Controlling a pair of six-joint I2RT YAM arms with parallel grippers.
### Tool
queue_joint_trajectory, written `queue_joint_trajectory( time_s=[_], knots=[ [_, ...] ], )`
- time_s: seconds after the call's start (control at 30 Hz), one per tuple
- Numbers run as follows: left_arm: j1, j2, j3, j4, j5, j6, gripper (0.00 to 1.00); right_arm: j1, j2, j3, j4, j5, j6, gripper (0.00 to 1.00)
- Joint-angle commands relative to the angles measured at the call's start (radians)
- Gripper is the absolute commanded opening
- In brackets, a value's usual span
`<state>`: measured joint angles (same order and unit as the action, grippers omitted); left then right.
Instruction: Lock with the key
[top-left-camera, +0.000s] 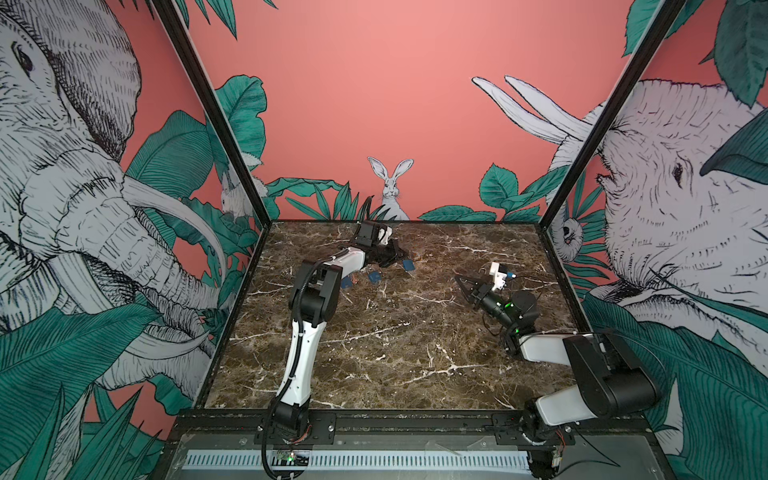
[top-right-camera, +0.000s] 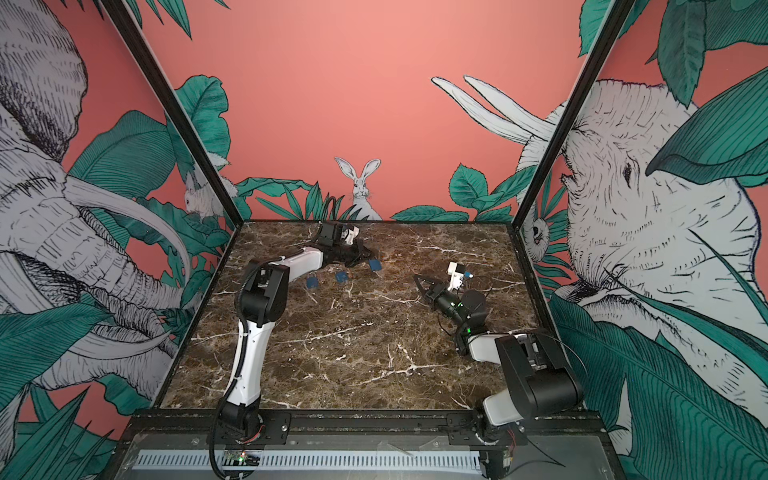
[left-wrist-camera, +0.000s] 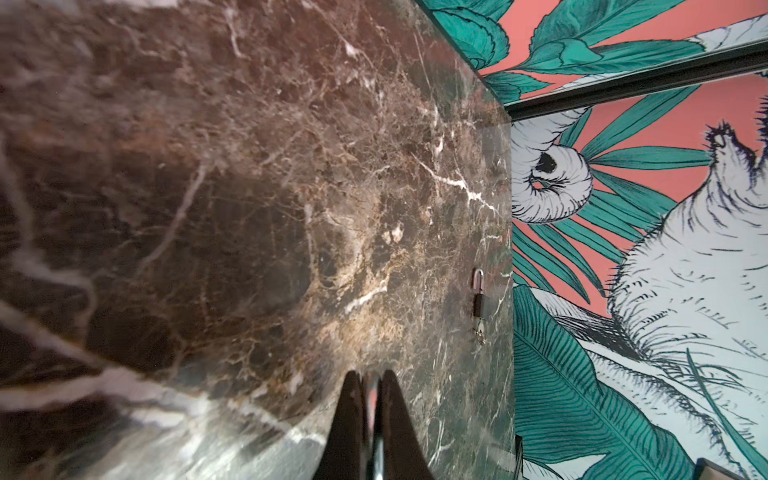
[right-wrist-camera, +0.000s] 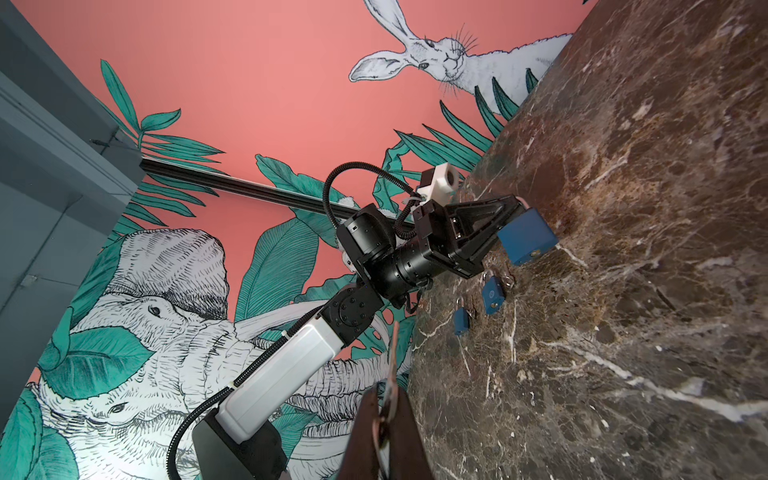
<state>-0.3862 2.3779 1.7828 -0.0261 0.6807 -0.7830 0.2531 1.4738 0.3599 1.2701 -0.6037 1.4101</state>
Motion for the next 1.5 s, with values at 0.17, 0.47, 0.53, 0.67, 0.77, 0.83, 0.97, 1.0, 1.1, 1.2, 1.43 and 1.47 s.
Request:
queue_joint_trajectory(
  time_s=[0.17,0.47,0.53,0.67,0.77,0.83,0.97,1.0,1.1,1.2,1.43,1.47],
  knots=[
    [0.005,0.016,0.042,-0.002,0.006,0.003,0.0,-0.005,0.035,0.014,0.05,-0.042,-0.002,0.0],
    [0.003,0.035,0.059,-0.042,0.007,0.018,0.0,-0.004,0.084,0.013,0.129,-0.047,0.027,0.0],
    [0.003,0.037,0.065,-0.061,0.004,0.027,0.0,-0.004,0.088,0.011,0.138,-0.053,0.033,0.0],
    [0.003,0.04,0.079,-0.093,-0.009,0.04,0.02,-0.003,0.092,0.015,0.138,-0.06,0.035,0.0],
    [0.003,0.046,0.088,-0.095,-0.013,0.041,0.09,-0.004,0.092,0.019,0.137,-0.061,0.035,0.0],
    [0.003,0.051,0.1,-0.104,-0.013,0.041,0.11,-0.004,0.094,0.02,0.138,-0.062,0.035,0.0],
    [0.004,0.061,0.119,-0.12,-0.021,0.043,0.19,-0.003,0.095,0.021,0.137,-0.068,0.035,0.0],
    [0.003,0.061,0.119,-0.124,-0.025,0.045,0.22,-0.004,0.095,0.022,0.138,-0.068,0.035,0.0],
    [0.003,0.067,0.132,-0.15,-0.042,0.055,0.27,-0.003,0.101,0.026,0.137,-0.068,0.038,0.0],
    [0.003,0.076,0.139,-0.159,-0.051,0.05,0.33,-0.004,0.103,0.032,0.137,-0.071,0.04,0.0],
    [0.004,0.069,0.167,-0.192,-0.087,0.053,0.39,-0.004,0.097,0.042,0.136,-0.076,0.043,0.0],
    [0.004,0.062,0.174,-0.202,-0.109,0.057,0.39,-0.003,0.099,0.046,0.135,-0.076,0.04,0.0]
  ],
)
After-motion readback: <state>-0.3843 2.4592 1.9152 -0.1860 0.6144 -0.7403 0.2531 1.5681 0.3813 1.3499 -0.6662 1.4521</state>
